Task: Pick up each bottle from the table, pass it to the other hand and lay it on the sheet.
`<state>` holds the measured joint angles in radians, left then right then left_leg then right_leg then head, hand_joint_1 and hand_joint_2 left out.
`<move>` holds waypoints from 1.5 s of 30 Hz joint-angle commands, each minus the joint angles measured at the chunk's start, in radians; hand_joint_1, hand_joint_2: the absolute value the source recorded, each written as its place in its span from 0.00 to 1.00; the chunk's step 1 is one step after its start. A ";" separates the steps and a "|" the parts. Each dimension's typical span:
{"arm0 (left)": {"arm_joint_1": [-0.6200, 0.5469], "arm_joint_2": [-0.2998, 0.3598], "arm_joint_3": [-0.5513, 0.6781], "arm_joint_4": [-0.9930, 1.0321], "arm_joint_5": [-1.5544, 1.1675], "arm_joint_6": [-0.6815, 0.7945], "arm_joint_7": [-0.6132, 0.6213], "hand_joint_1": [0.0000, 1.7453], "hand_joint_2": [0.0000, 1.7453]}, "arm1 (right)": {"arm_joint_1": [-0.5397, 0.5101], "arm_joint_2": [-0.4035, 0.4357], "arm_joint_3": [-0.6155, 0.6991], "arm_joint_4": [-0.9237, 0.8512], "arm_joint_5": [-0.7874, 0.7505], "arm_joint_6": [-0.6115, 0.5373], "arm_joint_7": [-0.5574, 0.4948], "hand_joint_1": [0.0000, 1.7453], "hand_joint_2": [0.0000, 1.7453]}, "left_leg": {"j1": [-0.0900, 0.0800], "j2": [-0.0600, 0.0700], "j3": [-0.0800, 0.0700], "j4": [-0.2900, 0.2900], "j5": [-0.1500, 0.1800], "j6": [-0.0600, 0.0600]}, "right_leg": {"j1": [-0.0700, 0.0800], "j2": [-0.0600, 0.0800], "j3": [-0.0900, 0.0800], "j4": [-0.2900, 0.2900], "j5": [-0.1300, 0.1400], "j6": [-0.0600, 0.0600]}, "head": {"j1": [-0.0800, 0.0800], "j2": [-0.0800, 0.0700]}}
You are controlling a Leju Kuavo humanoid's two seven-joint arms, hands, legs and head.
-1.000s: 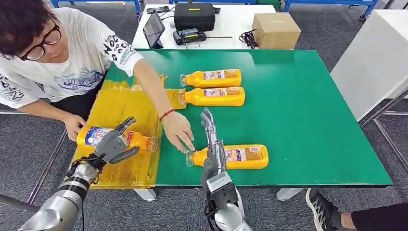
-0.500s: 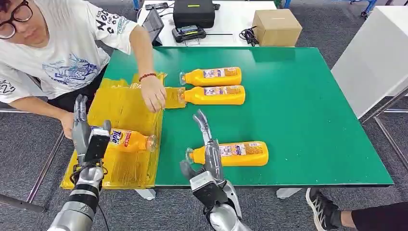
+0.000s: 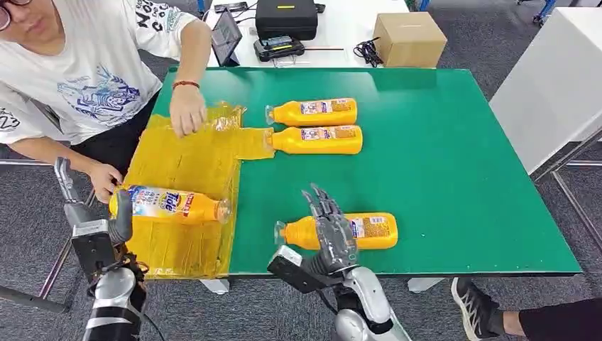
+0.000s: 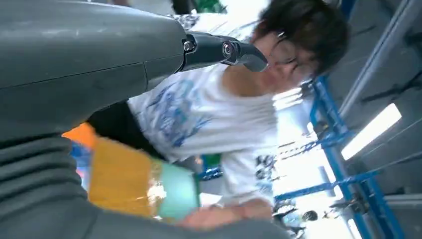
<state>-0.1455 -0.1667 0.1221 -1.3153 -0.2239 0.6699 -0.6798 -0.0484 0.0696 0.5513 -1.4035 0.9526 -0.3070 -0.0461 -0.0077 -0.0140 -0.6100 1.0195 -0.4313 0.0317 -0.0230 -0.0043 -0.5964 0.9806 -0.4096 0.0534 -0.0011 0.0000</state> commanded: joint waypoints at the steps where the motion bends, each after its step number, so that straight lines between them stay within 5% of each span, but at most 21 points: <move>1: 0.063 -0.031 0.007 0.089 -0.076 -0.012 -0.018 0.00 1.00 | 0.052 -0.159 -0.117 -0.023 -0.024 0.106 0.069 0.00 1.00 | 0.001 -0.001 0.006 -0.002 -0.002 -0.002 | 0.002 -0.002 0.007 -0.003 -0.001 -0.002 | 0.000 0.000; 11: 0.041 -0.034 0.027 0.212 -0.111 -0.023 -0.018 0.00 1.00 | 0.082 -0.228 -0.148 -0.032 -0.059 0.155 0.095 0.00 1.00 | 0.001 0.000 0.004 -0.001 -0.001 -0.002 | 0.001 -0.001 0.005 -0.002 -0.001 -0.002 | -0.001 0.000; 24: 0.034 -0.042 0.027 0.236 -0.083 -0.041 -0.018 0.00 1.00 | 0.058 -0.215 -0.151 0.001 -0.061 0.175 0.102 0.00 1.00 | 0.002 0.001 0.004 0.000 -0.002 -0.002 | 0.002 0.000 0.004 -0.002 -0.001 -0.003 | 0.000 0.000; 45: -0.037 -0.059 -0.075 0.395 -0.131 -0.086 -0.018 0.00 1.00 | -0.404 -0.147 -0.003 0.327 -0.036 0.242 0.122 0.00 1.00 | 0.002 0.008 0.004 0.001 -0.001 -0.002 | 0.003 0.006 0.003 0.000 0.002 -0.001 | 0.000 0.000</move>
<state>-0.1372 -0.2300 0.0721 -1.0395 -0.3456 0.5947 -0.6794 -0.2579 -0.0996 0.4544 -1.2646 0.9136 -0.0885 0.0504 -0.0076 -0.0131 -0.6106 1.0199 -0.4299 0.0334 -0.0227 -0.0040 -0.5965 0.9810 -0.4072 0.0562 -0.0015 0.0000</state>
